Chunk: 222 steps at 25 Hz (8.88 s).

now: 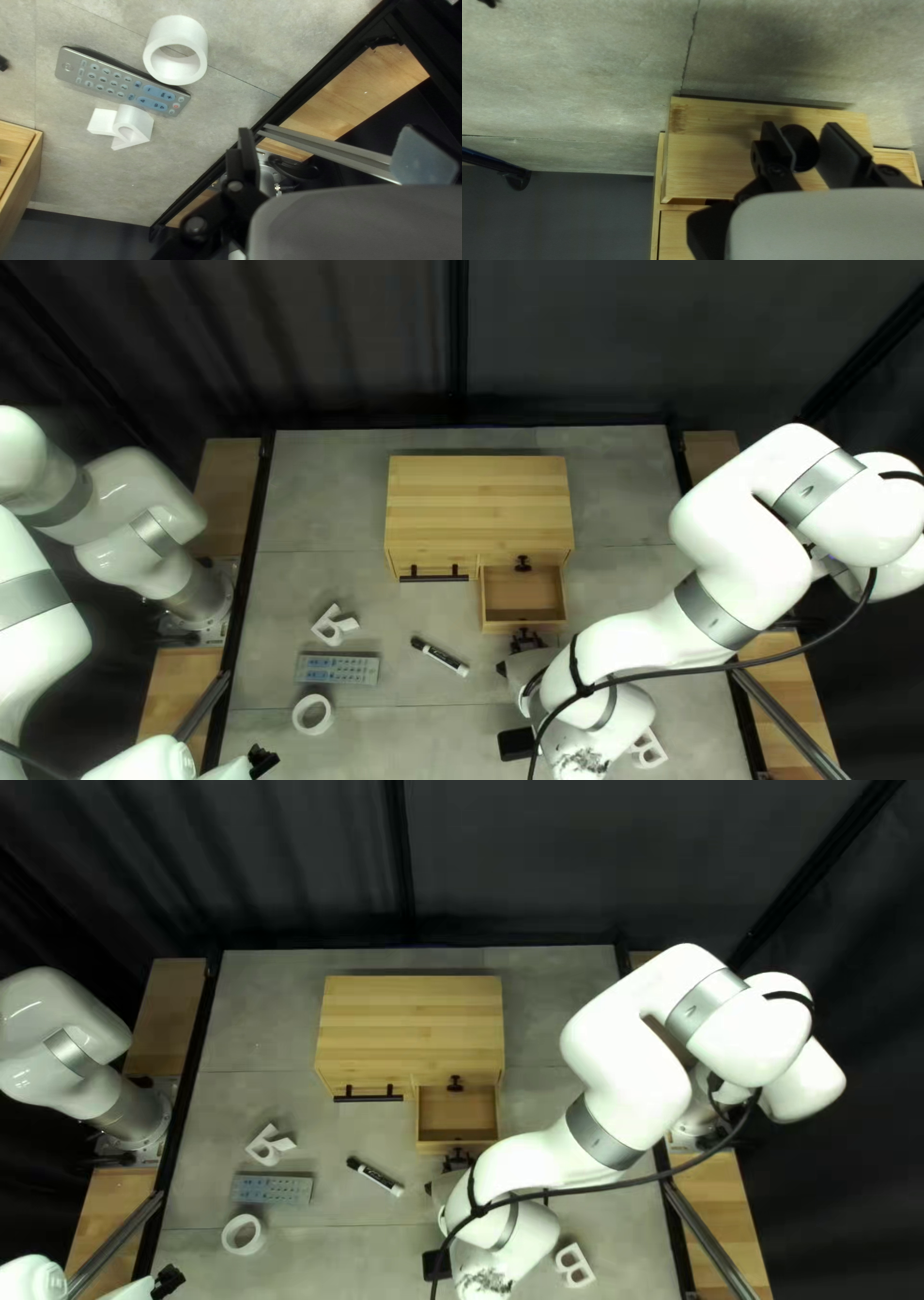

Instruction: Open drawers and place objects into drawer and close

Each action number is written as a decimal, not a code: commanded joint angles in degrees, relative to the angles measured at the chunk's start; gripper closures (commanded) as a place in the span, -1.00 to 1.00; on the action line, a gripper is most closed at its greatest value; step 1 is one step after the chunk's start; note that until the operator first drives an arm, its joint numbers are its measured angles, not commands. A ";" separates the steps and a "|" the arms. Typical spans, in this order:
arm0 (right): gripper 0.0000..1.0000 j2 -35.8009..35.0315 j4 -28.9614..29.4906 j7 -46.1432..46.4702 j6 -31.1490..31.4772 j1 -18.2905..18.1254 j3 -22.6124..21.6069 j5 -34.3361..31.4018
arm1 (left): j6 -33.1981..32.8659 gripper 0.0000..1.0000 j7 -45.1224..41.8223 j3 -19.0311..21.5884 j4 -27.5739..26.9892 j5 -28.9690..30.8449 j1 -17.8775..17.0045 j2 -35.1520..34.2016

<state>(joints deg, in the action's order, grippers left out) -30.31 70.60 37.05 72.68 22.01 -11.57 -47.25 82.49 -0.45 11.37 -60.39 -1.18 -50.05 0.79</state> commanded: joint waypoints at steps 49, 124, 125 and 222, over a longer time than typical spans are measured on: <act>1.00 -1.56 1.91 0.50 2.48 2.15 -0.42 -1.16 | 0.00 -1.00 0.00 0.00 0.00 0.00 0.00 0.00; -1.00 -0.68 11.90 7.49 13.02 4.51 -2.12 3.14 | 0.00 -1.00 0.00 0.00 0.00 0.00 0.00 0.00; -1.00 -0.41 12.51 7.82 13.86 4.52 -2.12 3.53 | 0.00 -1.00 0.00 0.00 0.00 0.00 0.00 0.00; -0.31 13.87 -20.75 8.29 -22.48 1.82 -15.65 30.75 | 0.00 -1.00 0.00 0.00 0.00 0.00 0.00 0.00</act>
<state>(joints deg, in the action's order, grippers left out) -16.38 49.79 45.47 50.18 23.79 -27.28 -16.40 82.49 -0.45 11.37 -60.39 -1.18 -50.05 0.79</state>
